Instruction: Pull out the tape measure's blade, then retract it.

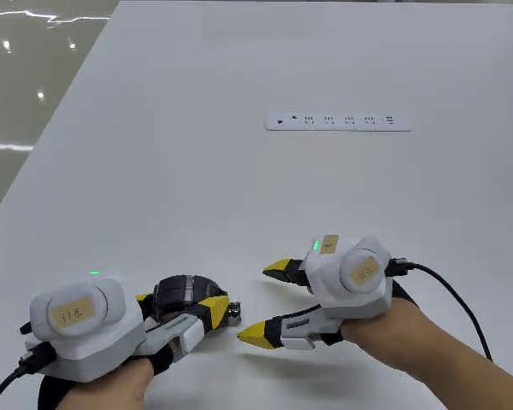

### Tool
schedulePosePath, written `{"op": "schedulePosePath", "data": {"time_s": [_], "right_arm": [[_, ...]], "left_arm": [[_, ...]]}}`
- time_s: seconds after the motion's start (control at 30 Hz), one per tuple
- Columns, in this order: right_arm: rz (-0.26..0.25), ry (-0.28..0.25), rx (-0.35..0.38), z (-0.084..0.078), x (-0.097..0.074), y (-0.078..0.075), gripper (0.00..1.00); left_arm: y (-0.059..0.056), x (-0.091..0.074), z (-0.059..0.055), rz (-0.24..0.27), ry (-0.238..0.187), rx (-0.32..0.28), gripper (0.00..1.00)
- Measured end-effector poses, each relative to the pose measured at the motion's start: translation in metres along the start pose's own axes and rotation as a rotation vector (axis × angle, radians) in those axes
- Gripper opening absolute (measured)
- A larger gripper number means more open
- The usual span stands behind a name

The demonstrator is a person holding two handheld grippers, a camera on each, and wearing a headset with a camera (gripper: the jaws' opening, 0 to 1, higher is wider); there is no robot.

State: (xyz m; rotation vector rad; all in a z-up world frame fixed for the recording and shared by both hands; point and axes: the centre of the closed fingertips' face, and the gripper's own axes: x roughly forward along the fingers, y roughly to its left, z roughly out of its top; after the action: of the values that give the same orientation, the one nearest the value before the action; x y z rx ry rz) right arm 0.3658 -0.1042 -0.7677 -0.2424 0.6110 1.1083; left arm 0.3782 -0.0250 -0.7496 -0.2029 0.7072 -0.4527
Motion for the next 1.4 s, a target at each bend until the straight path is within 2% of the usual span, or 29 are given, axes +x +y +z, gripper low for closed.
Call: {"op": "schedulePosePath", "data": {"time_s": [0.4, 0.7, 0.83, 1.07, 1.4], "right_arm": [[-0.060, -0.016, 0.017, -0.003, -0.027, -0.002, 0.64], [-0.102, -0.015, 0.022, -0.011, -0.052, -0.001, 0.66], [-0.136, -0.023, 0.057, -0.018, -0.067, -0.005, 0.68], [-0.171, -0.040, 0.096, -0.023, -0.086, -0.004, 0.71], [-0.201, -0.045, 0.098, -0.032, -0.106, 0.002, 0.75]], "left_arm": [[-0.004, -0.008, 0.002, -0.038, 0.011, 0.048, 0.55], [-0.012, -0.014, 0.006, -0.105, -0.005, 0.087, 0.62], [-0.015, -0.020, 0.007, -0.138, -0.013, 0.115, 0.64], [-0.011, -0.028, 0.002, -0.161, -0.007, 0.142, 0.69], [-0.001, -0.040, 0.002, -0.189, -0.006, 0.207, 0.76]]}}
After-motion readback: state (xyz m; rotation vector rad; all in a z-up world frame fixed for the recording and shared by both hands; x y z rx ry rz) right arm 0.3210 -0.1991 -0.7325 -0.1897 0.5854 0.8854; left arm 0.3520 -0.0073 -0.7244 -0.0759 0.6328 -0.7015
